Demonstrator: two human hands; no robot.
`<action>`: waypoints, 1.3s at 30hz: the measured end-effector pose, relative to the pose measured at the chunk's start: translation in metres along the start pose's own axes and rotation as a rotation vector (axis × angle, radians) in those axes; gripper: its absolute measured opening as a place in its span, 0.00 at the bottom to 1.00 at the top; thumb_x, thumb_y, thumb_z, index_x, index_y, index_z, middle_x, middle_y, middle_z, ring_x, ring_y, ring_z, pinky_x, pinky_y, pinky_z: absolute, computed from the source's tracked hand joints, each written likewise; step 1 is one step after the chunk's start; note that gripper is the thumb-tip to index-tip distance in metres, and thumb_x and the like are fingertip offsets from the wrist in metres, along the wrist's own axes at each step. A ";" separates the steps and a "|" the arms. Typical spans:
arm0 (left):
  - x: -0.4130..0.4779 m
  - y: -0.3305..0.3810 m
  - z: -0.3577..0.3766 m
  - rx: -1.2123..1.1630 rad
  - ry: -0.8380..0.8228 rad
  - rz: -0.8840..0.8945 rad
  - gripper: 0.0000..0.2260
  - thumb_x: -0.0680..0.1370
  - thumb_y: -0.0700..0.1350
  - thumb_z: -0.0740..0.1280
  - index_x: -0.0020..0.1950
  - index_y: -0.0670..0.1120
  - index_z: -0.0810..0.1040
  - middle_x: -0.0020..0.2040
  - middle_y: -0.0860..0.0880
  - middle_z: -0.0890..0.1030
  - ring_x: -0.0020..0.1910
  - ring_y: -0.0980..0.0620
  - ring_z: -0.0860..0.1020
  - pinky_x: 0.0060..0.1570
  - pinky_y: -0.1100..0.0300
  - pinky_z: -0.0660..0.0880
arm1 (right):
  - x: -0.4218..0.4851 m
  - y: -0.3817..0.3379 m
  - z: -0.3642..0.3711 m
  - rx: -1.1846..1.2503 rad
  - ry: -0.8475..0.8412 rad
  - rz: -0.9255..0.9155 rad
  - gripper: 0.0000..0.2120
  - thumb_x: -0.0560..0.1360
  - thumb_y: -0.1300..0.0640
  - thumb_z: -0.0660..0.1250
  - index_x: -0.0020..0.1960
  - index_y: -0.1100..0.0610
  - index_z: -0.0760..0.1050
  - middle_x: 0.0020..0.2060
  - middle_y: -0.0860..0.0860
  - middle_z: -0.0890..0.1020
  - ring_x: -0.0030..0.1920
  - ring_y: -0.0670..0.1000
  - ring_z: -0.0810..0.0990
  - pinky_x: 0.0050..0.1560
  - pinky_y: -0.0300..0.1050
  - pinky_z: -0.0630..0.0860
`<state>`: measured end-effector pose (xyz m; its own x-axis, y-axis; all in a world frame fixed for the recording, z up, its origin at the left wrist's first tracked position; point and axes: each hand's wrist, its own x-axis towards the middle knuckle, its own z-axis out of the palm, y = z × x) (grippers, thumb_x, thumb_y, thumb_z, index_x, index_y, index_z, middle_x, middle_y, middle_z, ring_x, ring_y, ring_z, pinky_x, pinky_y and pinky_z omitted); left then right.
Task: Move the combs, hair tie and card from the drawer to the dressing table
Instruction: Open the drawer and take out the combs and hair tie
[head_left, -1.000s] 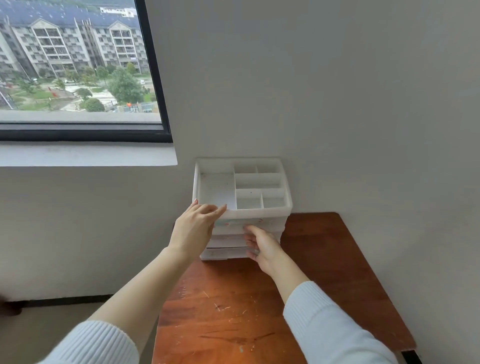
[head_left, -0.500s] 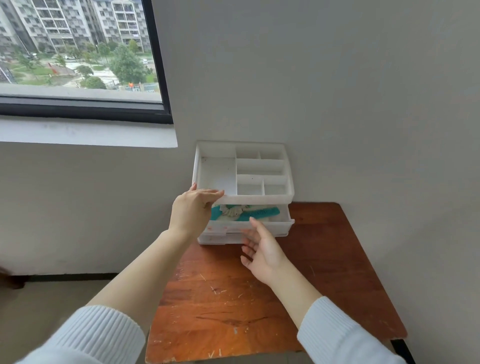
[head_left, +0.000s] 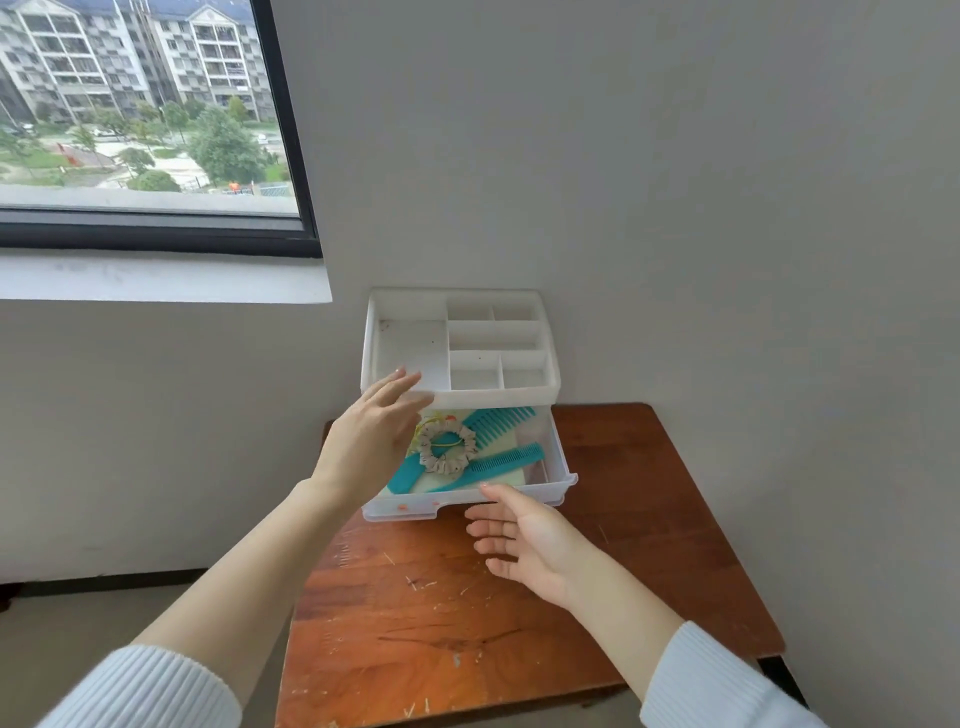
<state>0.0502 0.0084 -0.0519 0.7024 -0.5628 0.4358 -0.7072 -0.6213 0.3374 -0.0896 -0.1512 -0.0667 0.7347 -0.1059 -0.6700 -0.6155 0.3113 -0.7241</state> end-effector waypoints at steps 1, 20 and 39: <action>-0.004 0.001 -0.001 0.047 -0.009 0.083 0.12 0.73 0.37 0.72 0.56 0.45 0.83 0.59 0.45 0.82 0.59 0.43 0.79 0.51 0.46 0.81 | -0.003 -0.005 -0.002 -0.080 -0.013 -0.027 0.17 0.75 0.46 0.65 0.52 0.59 0.81 0.44 0.53 0.82 0.44 0.50 0.78 0.44 0.43 0.75; 0.026 0.019 0.016 0.309 -0.543 0.234 0.12 0.77 0.44 0.61 0.60 0.44 0.71 0.52 0.43 0.81 0.48 0.44 0.77 0.38 0.54 0.71 | 0.033 -0.065 0.001 -1.068 0.210 -0.437 0.09 0.73 0.57 0.66 0.52 0.57 0.79 0.50 0.53 0.81 0.51 0.54 0.79 0.55 0.53 0.78; 0.017 -0.010 -0.031 -0.454 -0.101 -0.400 0.04 0.68 0.42 0.68 0.35 0.49 0.81 0.30 0.53 0.79 0.27 0.56 0.74 0.29 0.65 0.71 | 0.063 -0.080 0.035 -1.283 0.015 -0.529 0.24 0.70 0.58 0.70 0.64 0.47 0.73 0.51 0.45 0.79 0.46 0.46 0.76 0.44 0.41 0.76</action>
<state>0.0669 0.0217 -0.0218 0.9090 -0.3968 0.1277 -0.3350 -0.5133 0.7901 0.0159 -0.1498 -0.0447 0.9622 0.0493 -0.2678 -0.1033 -0.8438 -0.5266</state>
